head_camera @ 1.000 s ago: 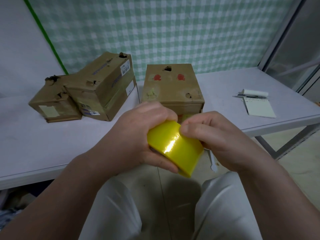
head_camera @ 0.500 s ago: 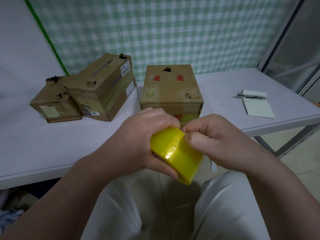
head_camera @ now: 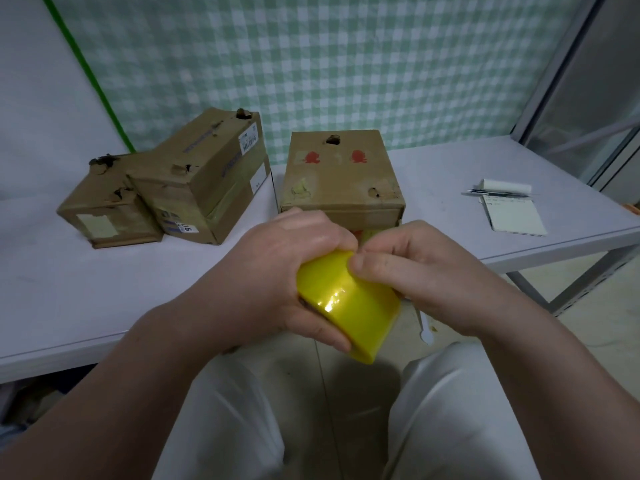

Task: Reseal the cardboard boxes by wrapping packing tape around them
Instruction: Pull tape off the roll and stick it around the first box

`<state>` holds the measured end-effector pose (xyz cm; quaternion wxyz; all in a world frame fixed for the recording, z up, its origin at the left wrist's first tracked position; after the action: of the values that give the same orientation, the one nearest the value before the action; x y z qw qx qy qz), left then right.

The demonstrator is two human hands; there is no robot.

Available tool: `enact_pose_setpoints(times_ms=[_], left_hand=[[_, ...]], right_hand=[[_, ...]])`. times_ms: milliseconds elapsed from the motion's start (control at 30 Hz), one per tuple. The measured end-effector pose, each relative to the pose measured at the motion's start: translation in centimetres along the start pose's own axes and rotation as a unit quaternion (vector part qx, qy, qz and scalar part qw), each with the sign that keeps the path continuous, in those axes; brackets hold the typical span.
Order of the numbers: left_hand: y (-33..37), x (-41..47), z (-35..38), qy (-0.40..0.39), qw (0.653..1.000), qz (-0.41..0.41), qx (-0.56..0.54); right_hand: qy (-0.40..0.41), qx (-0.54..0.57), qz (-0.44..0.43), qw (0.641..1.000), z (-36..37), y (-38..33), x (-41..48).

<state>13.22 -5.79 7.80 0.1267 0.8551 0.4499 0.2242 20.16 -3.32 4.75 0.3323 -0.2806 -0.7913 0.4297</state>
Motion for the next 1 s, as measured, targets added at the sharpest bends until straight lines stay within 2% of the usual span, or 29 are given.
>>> enact_pose_setpoints(times_ms=[167, 400, 533, 633, 700, 733, 800, 900, 1000], left_hand=[[-0.1, -0.2, 0.2, -0.003, 1.000, -0.002, -0.001], [-0.5, -0.1, 0.3, -0.001, 1.000, -0.006, 0.005], [-1.5, -0.1, -0.8, 0.032, 0.997, -0.032, -0.063], [-3.5, 0.0, -0.8, 0.029, 0.989, -0.067, -0.129], [-5.0, 0.1, -0.2, -0.007, 0.983, -0.101, -0.155], [-5.6, 0.0, 0.3, -0.028, 0.980, -0.117, -0.158], [-6.3, -0.2, 0.8, -0.043, 0.978, -0.141, -0.150], [-6.0, -0.3, 1.4, -0.027, 0.976, -0.158, -0.145], [-5.8, -0.2, 1.6, 0.011, 0.960, -0.218, -0.174]], right_hand=[[-0.033, 0.048, 0.000, 0.998, 0.4, 0.1, -0.2], [-0.025, 0.031, 0.015, 0.999, 0.3, 0.8, -0.3], [0.009, 0.112, 0.038, 0.993, 0.2, 1.2, -0.3], [-0.017, 0.184, 0.116, 0.976, 0.9, 2.7, -1.0], [-0.026, 0.151, 0.081, 0.985, 1.0, 2.3, -1.0], [-0.012, 0.139, 0.068, 0.988, 0.9, 2.1, -1.1], [0.041, 0.124, 0.092, 0.987, 0.1, 3.3, -1.5], [0.095, 0.042, 0.102, 0.989, -1.2, 4.0, -1.5], [0.100, -0.090, 0.109, 0.985, -1.6, 3.4, -1.6]])
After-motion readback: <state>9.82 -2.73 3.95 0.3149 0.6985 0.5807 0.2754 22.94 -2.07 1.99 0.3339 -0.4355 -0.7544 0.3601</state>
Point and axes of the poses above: each hand's wrist, its own x-axis towards the middle knuckle, its own z-axis out of the palm, y = z × x, the point moved 10 cm from there along x, towards the middle knuckle, and after that the axes turned 12 degrees about -z, right-handed, at the moved point
